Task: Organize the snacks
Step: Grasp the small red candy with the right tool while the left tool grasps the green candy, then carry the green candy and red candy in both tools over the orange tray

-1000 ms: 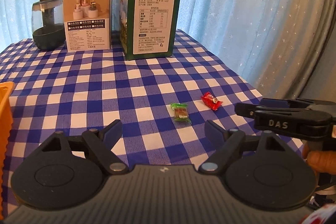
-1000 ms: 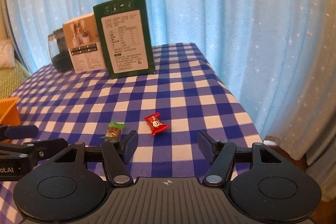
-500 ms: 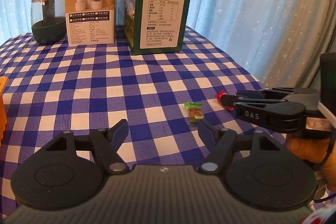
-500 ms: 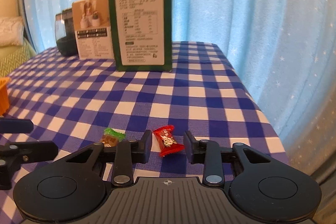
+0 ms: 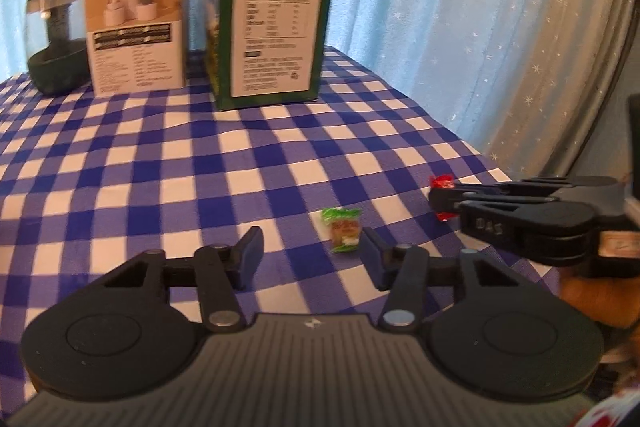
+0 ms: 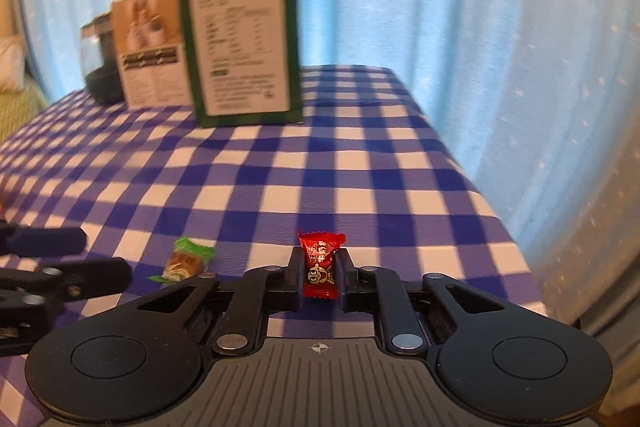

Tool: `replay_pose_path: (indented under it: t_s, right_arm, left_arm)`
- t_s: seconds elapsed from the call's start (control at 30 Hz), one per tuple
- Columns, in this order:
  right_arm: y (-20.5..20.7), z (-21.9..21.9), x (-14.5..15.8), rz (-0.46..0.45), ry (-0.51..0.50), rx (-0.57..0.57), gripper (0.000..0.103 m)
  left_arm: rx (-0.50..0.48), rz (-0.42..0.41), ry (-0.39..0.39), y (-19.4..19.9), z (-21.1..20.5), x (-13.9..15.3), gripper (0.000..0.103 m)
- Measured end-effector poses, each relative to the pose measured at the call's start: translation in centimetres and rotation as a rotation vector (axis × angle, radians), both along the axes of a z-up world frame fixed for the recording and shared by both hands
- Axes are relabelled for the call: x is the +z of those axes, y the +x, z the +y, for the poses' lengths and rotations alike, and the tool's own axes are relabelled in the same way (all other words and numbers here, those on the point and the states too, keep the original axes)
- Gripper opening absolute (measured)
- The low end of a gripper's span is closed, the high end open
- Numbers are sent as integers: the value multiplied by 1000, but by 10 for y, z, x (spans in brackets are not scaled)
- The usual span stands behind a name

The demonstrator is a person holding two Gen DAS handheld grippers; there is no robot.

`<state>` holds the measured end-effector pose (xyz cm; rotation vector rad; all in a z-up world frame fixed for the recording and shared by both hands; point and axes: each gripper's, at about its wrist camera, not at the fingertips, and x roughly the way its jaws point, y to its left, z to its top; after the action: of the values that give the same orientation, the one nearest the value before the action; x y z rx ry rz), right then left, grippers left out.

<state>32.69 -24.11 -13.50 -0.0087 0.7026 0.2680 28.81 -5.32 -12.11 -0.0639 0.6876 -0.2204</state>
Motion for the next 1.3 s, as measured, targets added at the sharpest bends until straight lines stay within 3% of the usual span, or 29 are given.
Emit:
replay_pose_path:
  t_s: [0.2, 0.5, 0.63, 0.97, 1.3]
  right_arm:
    - [-12, -15, 10, 19, 34, -55, 16]
    - [-18, -19, 13, 28, 47, -69, 15]
    - [-20, -19, 12, 40, 39, -73, 15]
    - [-48, 1, 30, 58, 63, -26, 15]
    - [-120, 28, 58, 54, 113, -10, 15]
  left_arm:
    - [-26, 5, 3, 15, -21, -10, 42]
    - [-16, 34, 23, 27, -29, -21, 20]
    - [-18, 45, 39, 20, -24, -20, 18]
    - [62, 84, 21, -45, 14, -5, 18]
    - [141, 79, 2, -131, 56, 30, 18]
